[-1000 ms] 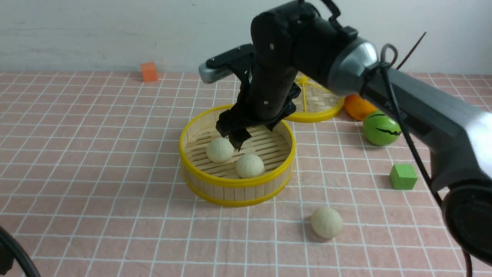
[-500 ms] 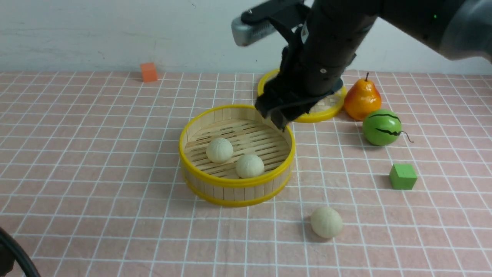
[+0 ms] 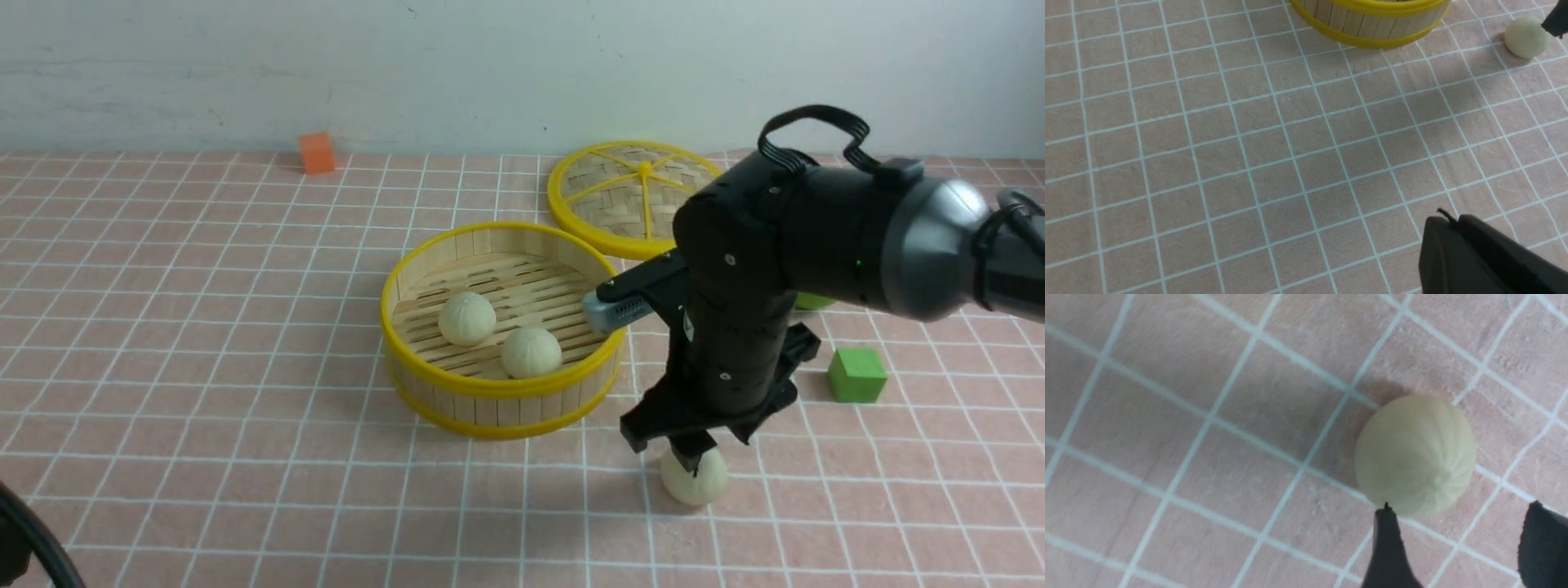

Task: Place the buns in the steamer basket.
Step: Use the right arm to grab a steamed stuffed bun

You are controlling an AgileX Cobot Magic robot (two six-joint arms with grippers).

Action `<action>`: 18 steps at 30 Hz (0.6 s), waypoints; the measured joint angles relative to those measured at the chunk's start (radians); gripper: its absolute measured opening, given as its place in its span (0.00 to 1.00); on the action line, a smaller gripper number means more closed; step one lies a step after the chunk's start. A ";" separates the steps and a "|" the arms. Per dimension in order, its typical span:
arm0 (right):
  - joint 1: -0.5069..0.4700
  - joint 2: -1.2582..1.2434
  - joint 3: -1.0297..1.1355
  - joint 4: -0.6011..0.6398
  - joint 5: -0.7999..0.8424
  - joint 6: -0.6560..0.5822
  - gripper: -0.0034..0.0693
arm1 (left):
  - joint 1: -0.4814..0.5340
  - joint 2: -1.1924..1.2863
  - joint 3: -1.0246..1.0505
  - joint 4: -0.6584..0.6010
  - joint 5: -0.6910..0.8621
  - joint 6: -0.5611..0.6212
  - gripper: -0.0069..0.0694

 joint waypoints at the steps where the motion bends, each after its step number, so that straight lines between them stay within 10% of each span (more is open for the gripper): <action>1: -0.018 0.018 0.002 0.001 -0.021 0.012 0.62 | 0.000 0.000 0.000 0.000 0.000 0.000 0.12; 15: -0.047 0.092 0.003 0.095 -0.083 -0.035 0.58 | 0.000 0.000 0.000 0.000 -0.005 0.000 0.12; 18: -0.047 0.092 -0.010 0.103 -0.065 -0.084 0.38 | 0.000 0.000 0.000 0.000 -0.005 0.000 0.12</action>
